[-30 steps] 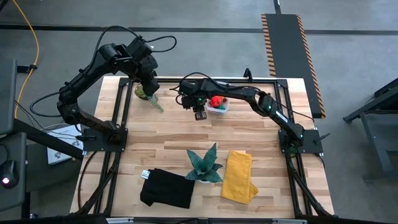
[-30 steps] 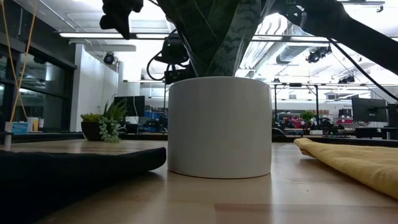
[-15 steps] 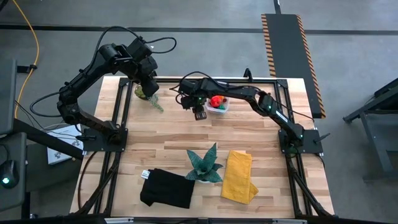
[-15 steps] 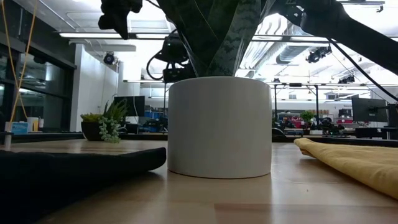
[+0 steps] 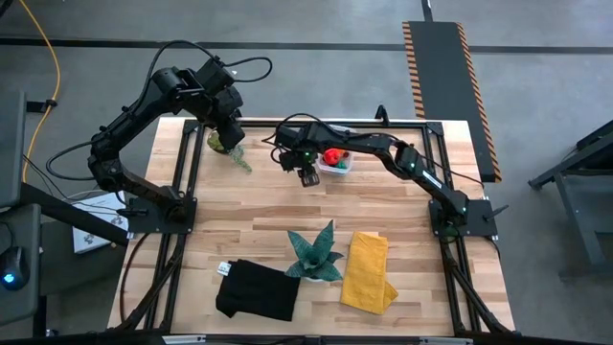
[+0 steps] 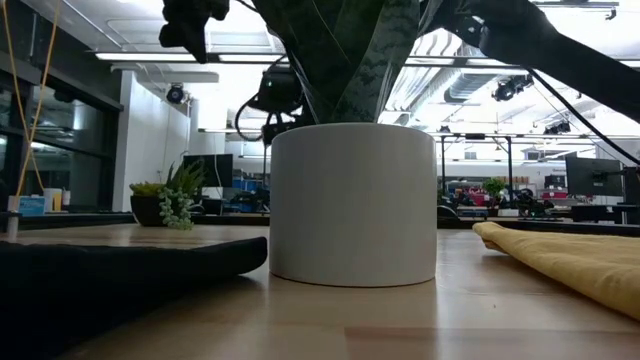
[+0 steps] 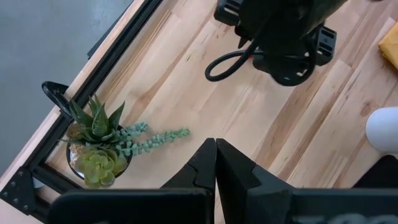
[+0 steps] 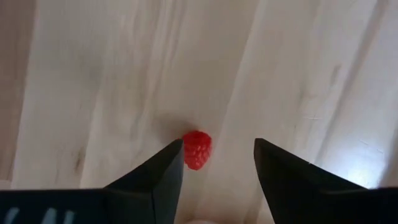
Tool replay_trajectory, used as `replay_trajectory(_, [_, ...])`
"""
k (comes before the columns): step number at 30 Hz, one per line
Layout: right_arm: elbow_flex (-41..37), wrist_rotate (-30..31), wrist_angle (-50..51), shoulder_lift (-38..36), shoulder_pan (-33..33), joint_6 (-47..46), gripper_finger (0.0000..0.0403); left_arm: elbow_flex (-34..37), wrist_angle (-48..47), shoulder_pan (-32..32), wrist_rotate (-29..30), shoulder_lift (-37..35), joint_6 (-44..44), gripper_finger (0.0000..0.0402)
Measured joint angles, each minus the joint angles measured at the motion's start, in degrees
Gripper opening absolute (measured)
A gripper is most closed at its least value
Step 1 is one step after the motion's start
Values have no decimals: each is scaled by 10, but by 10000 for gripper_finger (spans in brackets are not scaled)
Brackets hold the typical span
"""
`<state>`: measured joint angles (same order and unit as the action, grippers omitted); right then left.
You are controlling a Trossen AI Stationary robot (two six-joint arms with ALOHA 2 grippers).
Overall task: Pick and placing Produce into tupperware
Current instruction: Put the raspberry into the transparent container
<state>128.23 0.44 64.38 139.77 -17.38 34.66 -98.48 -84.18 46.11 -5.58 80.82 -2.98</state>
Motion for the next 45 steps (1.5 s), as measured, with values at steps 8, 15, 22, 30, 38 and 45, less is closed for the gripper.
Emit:
replay_trajectory(8, [0, 3, -3, 6, -3, -7, 186, 0, 0, 0, 0, 0, -2, 0])
replay_trajectory(15, [0, 0, 15, 6, -15, -14, 185, 0, 1, 0, 0, 0, -2, 0])
replay_trajectory(22, [-1, -11, 35, 14, -14, -12, 185, 0, 1, 0, 0, 0, -2, 0])
replay_trajectory(30, [-1, -24, 27, 15, -12, -14, 185, 0, 1, 0, 0, 0, -2, 0])
replay_trajectory(38, [0, -34, 23, 20, -12, -14, 185, 0, 0, 0, 0, 0, -5, 0])
replay_trajectory(45, [-1, -35, 18, 29, -10, -18, 185, 0, 0, 0, 0, 0, -9, 0])
